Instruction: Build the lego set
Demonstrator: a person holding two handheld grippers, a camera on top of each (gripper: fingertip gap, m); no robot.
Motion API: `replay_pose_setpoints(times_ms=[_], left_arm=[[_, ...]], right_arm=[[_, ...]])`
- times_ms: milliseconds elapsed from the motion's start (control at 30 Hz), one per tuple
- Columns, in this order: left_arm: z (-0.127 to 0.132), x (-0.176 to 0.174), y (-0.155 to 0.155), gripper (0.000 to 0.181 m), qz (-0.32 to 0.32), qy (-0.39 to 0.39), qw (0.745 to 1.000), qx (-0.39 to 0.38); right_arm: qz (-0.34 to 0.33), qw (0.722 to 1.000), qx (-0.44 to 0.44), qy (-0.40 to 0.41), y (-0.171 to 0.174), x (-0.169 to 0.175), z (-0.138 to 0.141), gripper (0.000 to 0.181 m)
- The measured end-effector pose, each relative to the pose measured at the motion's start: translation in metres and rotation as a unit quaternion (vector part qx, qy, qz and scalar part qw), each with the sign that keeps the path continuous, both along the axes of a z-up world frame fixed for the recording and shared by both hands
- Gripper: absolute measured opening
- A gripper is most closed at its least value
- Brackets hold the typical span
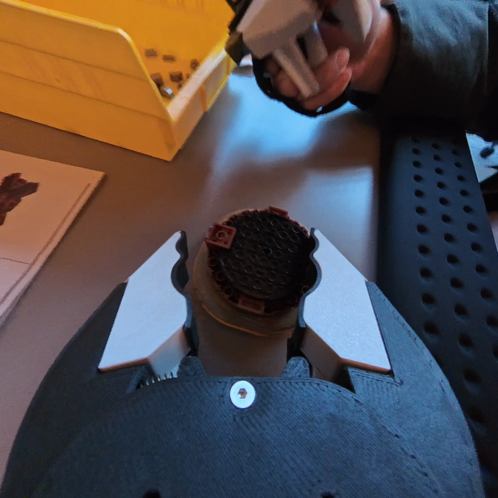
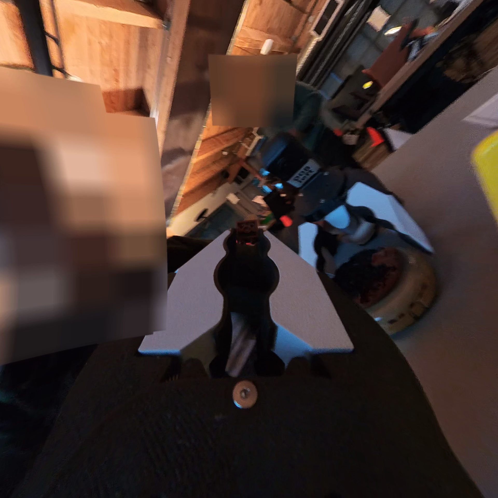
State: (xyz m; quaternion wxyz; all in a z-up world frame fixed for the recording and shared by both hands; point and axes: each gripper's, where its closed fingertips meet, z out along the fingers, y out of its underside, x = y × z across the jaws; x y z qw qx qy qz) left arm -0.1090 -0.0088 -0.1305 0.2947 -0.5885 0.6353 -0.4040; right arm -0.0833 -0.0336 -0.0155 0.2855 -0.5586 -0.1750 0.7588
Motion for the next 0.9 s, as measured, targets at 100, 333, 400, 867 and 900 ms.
replay_pose_setpoints(times_ms=[100,333,400,867,900], left_arm=[[0.025,0.003,-0.001,0.082,0.001,-0.062,0.998,-0.012],[0.080,0.012,-0.009,0.049,0.006,-0.181,0.974,-0.137],[0.093,0.015,-0.011,0.039,-0.001,-0.204,0.957,-0.207],[0.073,0.023,-0.007,0.007,0.020,-0.154,0.954,-0.255],[0.072,0.023,-0.001,0.025,0.037,-0.154,0.957,-0.242]], right_arm=[[-0.127,0.972,0.142,-0.135,0.019,0.005,-0.015,0.013],[-0.262,0.735,0.492,-0.385,0.016,0.007,-0.015,0.014],[-0.249,0.696,0.525,-0.421,0.015,-0.001,-0.027,0.014],[-0.254,0.576,0.600,-0.495,0.021,-0.009,-0.040,0.015],[-0.284,0.563,0.585,-0.511,0.032,0.007,-0.034,0.014]])
